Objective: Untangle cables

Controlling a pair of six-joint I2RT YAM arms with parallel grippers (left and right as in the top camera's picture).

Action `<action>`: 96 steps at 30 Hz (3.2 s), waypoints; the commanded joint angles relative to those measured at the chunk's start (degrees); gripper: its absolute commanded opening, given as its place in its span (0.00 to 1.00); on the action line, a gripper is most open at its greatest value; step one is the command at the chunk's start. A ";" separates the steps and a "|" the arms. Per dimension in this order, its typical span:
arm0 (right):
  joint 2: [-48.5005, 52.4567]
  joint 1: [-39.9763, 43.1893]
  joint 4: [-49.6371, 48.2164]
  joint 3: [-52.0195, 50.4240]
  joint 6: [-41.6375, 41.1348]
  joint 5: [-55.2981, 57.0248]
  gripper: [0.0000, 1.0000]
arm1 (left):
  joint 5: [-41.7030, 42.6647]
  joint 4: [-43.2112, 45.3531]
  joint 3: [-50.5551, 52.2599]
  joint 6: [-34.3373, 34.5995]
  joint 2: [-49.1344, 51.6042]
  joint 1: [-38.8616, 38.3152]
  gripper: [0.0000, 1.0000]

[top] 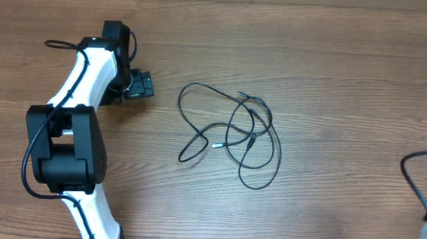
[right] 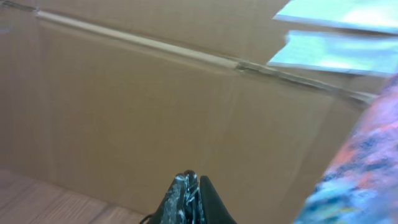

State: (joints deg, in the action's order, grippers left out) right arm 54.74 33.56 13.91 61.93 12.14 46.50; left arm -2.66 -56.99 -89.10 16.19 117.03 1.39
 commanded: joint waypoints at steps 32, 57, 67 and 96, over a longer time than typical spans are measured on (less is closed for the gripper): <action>38.27 29.44 17.94 1.44 -43.91 -50.23 0.04 | -0.52 0.13 0.13 0.59 0.20 0.09 1.00; 33.94 30.21 24.00 1.27 -40.79 -63.98 0.72 | -0.52 0.31 0.13 0.59 0.20 0.09 0.99; 17.05 27.23 32.48 1.27 -28.74 -77.90 0.74 | -0.52 0.31 0.13 0.59 0.20 0.09 0.99; 18.10 -25.90 45.53 1.07 -24.28 -80.89 1.00 | -0.52 0.48 0.13 0.59 0.20 0.09 1.00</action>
State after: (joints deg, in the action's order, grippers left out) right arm 71.66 11.75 60.29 62.06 -12.38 -35.99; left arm -2.66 -56.69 -89.10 16.19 117.03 1.39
